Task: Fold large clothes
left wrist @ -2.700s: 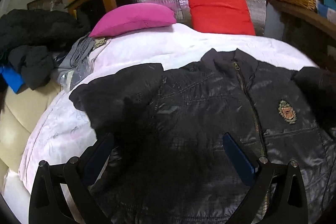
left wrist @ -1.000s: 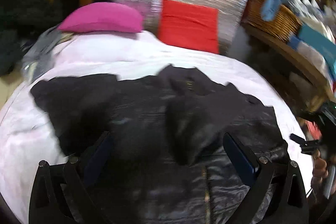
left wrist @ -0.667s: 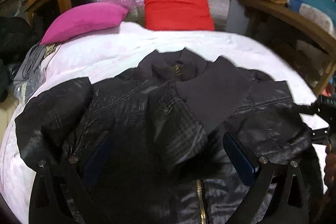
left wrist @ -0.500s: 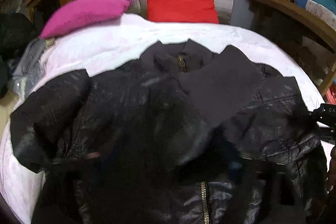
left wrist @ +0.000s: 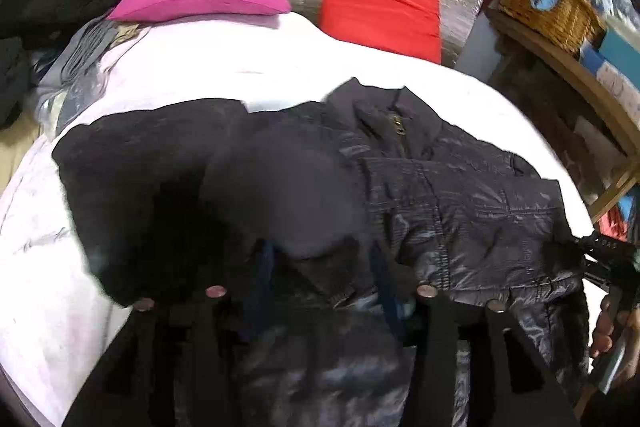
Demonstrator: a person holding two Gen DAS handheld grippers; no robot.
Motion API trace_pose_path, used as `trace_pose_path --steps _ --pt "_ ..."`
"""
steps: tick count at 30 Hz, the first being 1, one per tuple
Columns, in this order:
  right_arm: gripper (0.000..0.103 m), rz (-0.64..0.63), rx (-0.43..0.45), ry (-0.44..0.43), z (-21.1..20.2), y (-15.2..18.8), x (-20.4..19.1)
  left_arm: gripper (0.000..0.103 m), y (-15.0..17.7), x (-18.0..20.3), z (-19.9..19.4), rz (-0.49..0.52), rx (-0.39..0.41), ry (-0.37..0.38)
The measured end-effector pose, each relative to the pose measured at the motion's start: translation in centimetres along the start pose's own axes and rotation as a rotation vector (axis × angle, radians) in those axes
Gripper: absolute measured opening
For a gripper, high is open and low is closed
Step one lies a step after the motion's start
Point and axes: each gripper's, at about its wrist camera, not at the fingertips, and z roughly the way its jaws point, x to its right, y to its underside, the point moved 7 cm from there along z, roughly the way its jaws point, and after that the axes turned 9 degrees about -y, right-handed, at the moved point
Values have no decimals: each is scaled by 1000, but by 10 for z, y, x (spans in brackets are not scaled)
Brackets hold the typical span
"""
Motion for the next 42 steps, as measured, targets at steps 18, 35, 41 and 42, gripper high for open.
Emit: trace_pose_path --steps 18,35,41,42 --pt "88 -289 140 -59 -25 18 -96 72 -7 -94 -4 -267 3 -22" --pt "57 -326 -101 -44 43 57 -97 64 -20 -23 13 -8 136 -99" --pt "57 -332 -71 -136 40 52 -110 69 -18 -19 28 11 107 -169" --pt "57 -327 -93 -118 47 56 -108 69 -15 -19 38 30 72 -193"
